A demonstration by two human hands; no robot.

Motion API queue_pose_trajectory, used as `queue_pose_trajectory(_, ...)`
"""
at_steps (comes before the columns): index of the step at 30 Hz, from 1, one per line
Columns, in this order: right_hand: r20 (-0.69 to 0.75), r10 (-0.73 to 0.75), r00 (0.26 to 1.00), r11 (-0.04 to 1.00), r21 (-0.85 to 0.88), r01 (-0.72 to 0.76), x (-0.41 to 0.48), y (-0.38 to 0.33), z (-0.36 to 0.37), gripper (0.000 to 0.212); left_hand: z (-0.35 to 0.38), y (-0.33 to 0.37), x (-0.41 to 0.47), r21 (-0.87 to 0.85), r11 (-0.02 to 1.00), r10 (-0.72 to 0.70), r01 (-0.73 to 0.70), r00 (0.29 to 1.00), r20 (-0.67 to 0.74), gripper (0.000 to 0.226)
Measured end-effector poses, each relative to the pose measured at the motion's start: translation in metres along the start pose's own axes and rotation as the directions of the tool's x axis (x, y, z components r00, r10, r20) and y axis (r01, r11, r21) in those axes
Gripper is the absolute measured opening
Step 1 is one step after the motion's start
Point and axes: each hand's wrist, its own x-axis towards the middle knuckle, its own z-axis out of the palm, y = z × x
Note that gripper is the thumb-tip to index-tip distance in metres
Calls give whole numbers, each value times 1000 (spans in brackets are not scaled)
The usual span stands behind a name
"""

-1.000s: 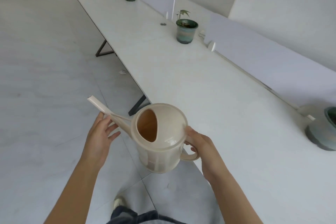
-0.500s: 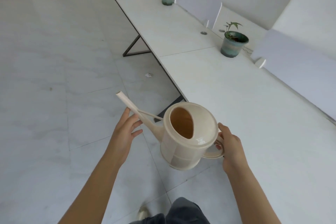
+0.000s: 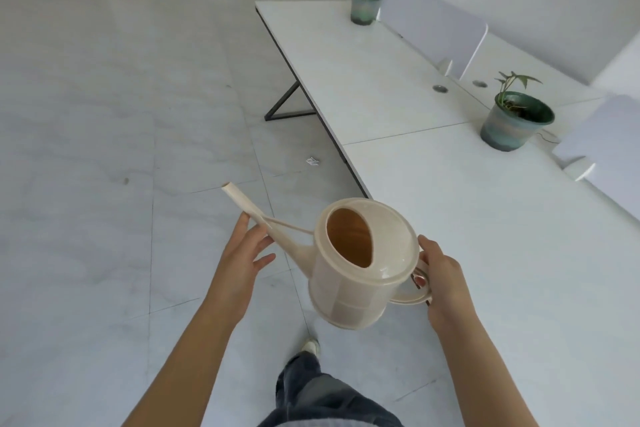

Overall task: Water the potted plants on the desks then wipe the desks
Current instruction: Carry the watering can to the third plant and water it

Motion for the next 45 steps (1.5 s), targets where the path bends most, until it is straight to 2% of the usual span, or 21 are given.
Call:
queue_pose_trajectory(4, 13, 24, 1000, 998, 60, -25, 48, -34, 30, 42, 11, 22, 52, 19, 1000, 16, -16, 1000, -15, 57)
queue_pose_trajectory(11, 11, -29, 1000, 999, 22, 29, 107, -87, 57, 47, 39, 46, 141, -37, 999, 6, -6, 1000, -26, 53)
queue_pose_trajectory(17, -70, -2, 998, 999, 41, 5, 148, -108, 65, 44, 65, 58, 217, -9, 999, -30, 31, 995, 96, 52)
queue_pose_trajectory(22, -193, 8, 981, 997, 79, 7, 181, -119, 75, 42, 91, 63, 288, 34, 996, -83, 77, 960, 268, 50)
queue_pose_trajectory(25, -321, 76, 944, 990, 135, -34, 202, -129, 87, 42, 108, 70, 333, 77, 991, -128, 106, 910, 395, 43)
queue_pose_trajectory(30, -493, 182, 851, 966, 253, -61, 225, -149, 109, 41, 137, 91, 401, 157, 979, -198, 130, 781, 593, 29)
queue_pose_trajectory(36, -612, 264, 746, 931, 364, -31, 233, -164, 127, 37, 180, 106, 450, 218, 964, -263, 151, 641, 721, 43)
queue_pose_trajectory(39, -654, 299, 695, 920, 392, -26, 234, -170, 125, 39, 199, 105, 457, 249, 956, -293, 157, 575, 764, 43)
queue_pose_trajectory(43, -707, 333, 624, 905, 425, 0, 237, -173, 114, 41, 228, 98, 458, 299, 944, -330, 142, 480, 813, 66)
queue_pose_trajectory(45, -720, 341, 604, 899, 438, 14, 239, -172, 109, 40, 247, 92, 454, 313, 940, -341, 139, 447, 827, 68)
